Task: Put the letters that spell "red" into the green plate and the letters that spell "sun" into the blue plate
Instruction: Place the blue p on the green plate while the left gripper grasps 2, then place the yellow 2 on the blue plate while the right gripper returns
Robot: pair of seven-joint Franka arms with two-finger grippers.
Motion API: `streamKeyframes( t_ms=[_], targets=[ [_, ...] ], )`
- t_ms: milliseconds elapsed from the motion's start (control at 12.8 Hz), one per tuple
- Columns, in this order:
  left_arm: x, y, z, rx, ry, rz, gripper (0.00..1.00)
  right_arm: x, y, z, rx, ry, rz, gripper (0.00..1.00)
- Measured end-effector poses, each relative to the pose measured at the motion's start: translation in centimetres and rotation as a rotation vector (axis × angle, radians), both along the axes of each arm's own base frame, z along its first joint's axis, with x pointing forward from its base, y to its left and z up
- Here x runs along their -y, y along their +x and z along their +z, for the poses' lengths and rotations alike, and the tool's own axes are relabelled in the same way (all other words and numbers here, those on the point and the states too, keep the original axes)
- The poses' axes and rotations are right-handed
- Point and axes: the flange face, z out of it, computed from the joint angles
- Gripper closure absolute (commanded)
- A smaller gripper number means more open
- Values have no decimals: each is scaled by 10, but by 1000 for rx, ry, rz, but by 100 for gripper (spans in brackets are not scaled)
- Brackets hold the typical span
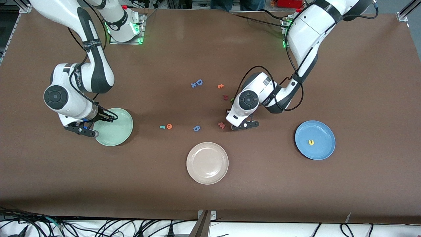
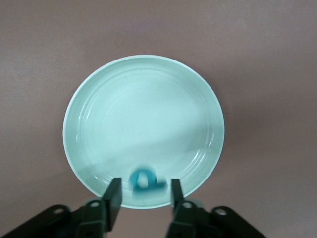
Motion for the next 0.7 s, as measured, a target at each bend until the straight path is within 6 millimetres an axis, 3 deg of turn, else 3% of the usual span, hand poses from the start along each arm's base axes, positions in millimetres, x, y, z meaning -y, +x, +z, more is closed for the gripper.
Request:
streamKeyframes(
  t_ms=[157,391,548,705],
  targets=[
    [-9,9,11,-9,16,12,91,1,2,2,6,1,-2,6],
    [-23,30,49,-35,44,-47,91,-2,6,8,20,7,-3,6],
    [-60,54,67,-30,33,-144,89,-10,9,11,29,46,-26,6],
    [-124,84,70,2,63,-259,89,-26,12,11,35,79,-65,6]
  ],
)
